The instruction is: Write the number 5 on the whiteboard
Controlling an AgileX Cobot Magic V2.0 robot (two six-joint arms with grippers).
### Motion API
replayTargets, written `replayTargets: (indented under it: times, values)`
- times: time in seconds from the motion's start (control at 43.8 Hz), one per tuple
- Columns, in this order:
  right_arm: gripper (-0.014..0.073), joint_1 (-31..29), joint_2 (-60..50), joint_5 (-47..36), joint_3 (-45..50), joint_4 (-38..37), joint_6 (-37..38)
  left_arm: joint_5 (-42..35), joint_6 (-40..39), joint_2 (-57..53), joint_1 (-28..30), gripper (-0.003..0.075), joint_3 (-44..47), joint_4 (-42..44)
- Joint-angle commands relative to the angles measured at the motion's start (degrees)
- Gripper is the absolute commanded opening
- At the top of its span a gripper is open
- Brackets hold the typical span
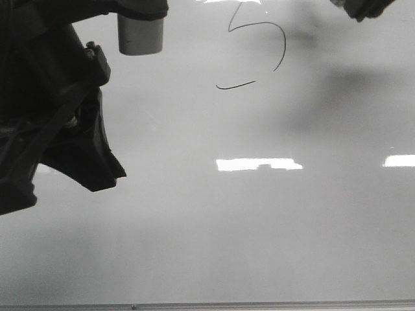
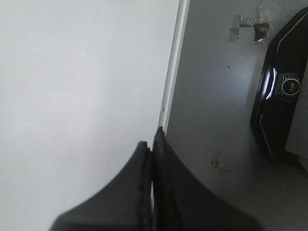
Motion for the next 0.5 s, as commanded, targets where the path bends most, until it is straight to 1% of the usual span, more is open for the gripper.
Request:
replayTargets:
  times: [0.0,0.091,0.16,0.228,0.274,0.297,0.365,0.411,0.457,0.48]
  values:
    - [-0.0062,2.1,-5.3,1.3,-1.8,-1.4,-7.4,-2.4,-0.5,-2.1,-0.4,-0.002,-1.8,-0.3]
    - [-0.0062,3.1,-7.0,3.7,-0.3,-4.7,-10.0,-2.8,-0.1,-2.1,-0.4,-0.0008,-1.8,-0.3]
    - [-0.0062,4.2,-8.5,2.9,3.1,-6.1,-11.9,-2.7,-0.1,-2.2,-0.4,0.0054,-1.8,-0.7]
    - [-0.0062,5.7,-10.3,0.9,8.0,-6.1,-13.4,-2.1,-0.1,-2.8,-0.4,0.0158,-1.8,-1.6]
    - [-0.0062,6.8,-11.6,-0.5,12.1,-6.1,-14.6,-1.9,-0.1,-3.4,-0.4,0.0257,-1.8,-2.0]
    - [-0.0062,7.2,-12.2,-1.2,13.9,-6.2,-15.0,-1.9,-0.1,-3.9,-0.4,0.0322,-1.8,-2.0]
    - [-0.0062,9.0,-14.0,-4.0,20.5,-6.2,-17.0,-1.9,-0.1,-5.1,-0.4,0.0482,-2.0,-2.0]
    - [-0.0062,10.1,-15.1,-5.9,23.8,-6.2,-18.2,-2.1,-0.1,-6.2,-0.4,0.0563,-2.5,-2.0]
    - [-0.0062,11.7,-16.1,-8.7,27.1,-6.2,-19.7,-2.2,-0.1,-7.2,-0.4,0.0601,-3.2,-2.1]
    - [-0.0062,12.8,-16.4,-9.5,28.7,-6.2,-20.4,-2.5,-0.1,-7.9,-0.4,0.0607,-3.6,-2.1]
